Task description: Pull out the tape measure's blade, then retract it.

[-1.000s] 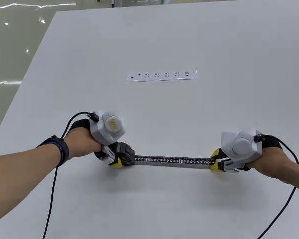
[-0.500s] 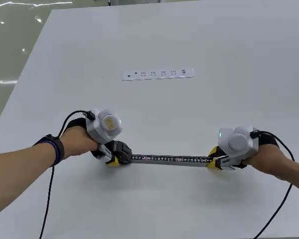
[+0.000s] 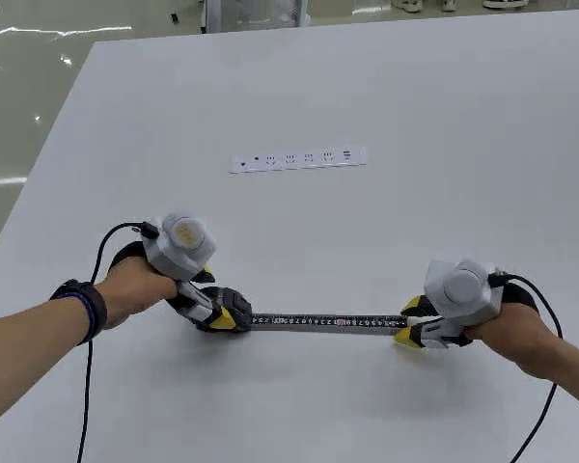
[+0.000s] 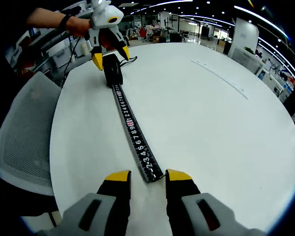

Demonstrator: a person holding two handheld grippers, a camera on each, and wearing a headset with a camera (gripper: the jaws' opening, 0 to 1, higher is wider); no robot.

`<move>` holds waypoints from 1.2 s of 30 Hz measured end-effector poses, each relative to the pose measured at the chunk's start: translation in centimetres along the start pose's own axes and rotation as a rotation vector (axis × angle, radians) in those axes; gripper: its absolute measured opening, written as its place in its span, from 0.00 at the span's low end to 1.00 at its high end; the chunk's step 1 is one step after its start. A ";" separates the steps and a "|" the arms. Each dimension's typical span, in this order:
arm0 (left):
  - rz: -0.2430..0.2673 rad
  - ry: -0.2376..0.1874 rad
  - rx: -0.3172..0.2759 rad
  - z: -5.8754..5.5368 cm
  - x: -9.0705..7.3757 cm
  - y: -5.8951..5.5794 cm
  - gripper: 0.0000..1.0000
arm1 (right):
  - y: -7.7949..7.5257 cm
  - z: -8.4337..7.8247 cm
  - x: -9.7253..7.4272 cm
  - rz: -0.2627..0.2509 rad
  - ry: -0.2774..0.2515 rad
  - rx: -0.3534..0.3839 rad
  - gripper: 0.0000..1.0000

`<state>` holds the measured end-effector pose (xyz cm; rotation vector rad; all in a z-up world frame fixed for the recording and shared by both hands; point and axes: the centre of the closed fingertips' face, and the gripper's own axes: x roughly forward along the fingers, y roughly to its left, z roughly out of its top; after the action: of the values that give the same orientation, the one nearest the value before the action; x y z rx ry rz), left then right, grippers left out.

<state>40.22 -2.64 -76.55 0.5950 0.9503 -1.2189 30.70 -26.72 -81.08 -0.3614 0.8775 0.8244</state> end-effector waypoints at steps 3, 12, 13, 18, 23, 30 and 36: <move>0.024 -0.083 -0.037 1.1 -1.6 0.2 0.58 | -0.2 0.9 -0.8 -0.021 -0.067 0.051 0.32; 0.098 -0.230 -0.123 1.5 -5.7 -0.2 0.65 | -0.7 3.2 -3.0 -0.069 -0.235 0.209 0.43; 0.105 -0.240 -0.133 1.4 -6.0 -0.3 0.65 | -0.6 3.4 -3.2 -0.069 -0.243 0.217 0.45; 0.146 -0.365 -0.239 1.5 -8.3 -0.5 0.68 | 0.4 4.1 -4.0 -0.069 -0.296 0.261 0.52; 0.183 -0.423 -0.296 0.8 -9.9 -0.5 0.69 | 1.0 4.5 -4.5 -0.075 -0.331 0.296 0.58; 0.239 -0.479 -0.364 -0.8 -12.7 -1.7 0.72 | 1.8 4.8 -5.3 -0.100 -0.382 0.320 0.60; 0.265 -0.501 -0.417 -2.1 -14.2 -2.5 0.72 | 2.9 4.6 -5.6 -0.103 -0.400 0.336 0.61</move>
<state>36.48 5.63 -65.22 0.0679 0.6442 -0.8382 28.86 -24.84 -73.75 0.0547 0.6008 0.6114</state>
